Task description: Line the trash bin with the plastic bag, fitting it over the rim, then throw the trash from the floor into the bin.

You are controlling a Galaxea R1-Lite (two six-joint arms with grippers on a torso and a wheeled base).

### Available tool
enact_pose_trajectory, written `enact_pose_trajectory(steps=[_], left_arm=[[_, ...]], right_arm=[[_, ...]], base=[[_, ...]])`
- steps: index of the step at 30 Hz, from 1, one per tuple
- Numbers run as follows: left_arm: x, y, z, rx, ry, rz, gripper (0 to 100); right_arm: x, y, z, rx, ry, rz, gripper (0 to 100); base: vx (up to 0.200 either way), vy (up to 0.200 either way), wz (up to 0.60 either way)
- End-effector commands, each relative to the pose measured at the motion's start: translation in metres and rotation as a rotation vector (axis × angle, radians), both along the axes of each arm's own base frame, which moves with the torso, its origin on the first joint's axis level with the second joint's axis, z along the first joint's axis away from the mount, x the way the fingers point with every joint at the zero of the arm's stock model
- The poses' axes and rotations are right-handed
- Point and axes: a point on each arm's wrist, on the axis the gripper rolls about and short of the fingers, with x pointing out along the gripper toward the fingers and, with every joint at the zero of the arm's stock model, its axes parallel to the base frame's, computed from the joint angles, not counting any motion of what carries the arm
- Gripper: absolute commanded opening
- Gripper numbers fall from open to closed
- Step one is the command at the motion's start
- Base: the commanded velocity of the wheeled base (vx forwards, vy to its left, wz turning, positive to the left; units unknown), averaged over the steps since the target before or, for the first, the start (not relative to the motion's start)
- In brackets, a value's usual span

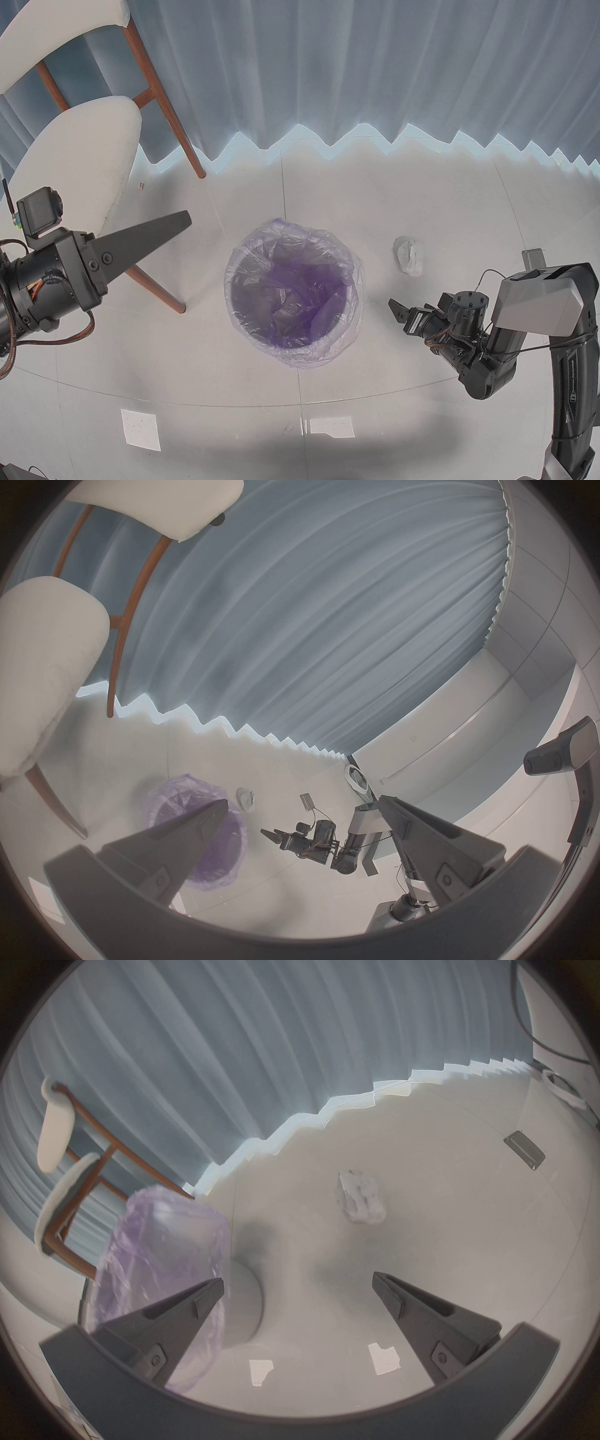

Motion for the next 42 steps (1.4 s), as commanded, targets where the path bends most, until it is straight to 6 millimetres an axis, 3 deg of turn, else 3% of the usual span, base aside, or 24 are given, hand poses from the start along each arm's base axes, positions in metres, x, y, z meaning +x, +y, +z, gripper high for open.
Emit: enact_pose_trajectory(steps=[1,14,23,28,42], left_arm=[[-0.001,0.002,-0.001,-0.001,0.0,0.004,100],[-0.004,0.005,-0.008,0.013,0.008,0.025,100],[-0.014,0.019,-0.01,0.007,-0.002,0.088,100],[-0.014,0.019,-0.013,0.013,0.01,0.088,100],[-0.013,0.021,-0.012,0.009,0.002,0.105,100]], right_arm=[[0.007,-0.006,-0.023,-0.036,0.041,-0.017,100],[0.002,-0.003,-0.049,-0.097,0.098,0.01,100],[0.002,0.016,-0.056,-0.104,0.097,0.06,100],[0.003,0.015,-0.062,-0.106,0.108,0.056,100],[0.029,0.004,-0.05,-0.099,0.075,0.006,100]], base=[[0.0,-0.2,0.0],[0.0,-0.2,0.0],[0.0,0.0,0.0],[0.0,0.0,0.0],[0.0,0.0,0.0]])
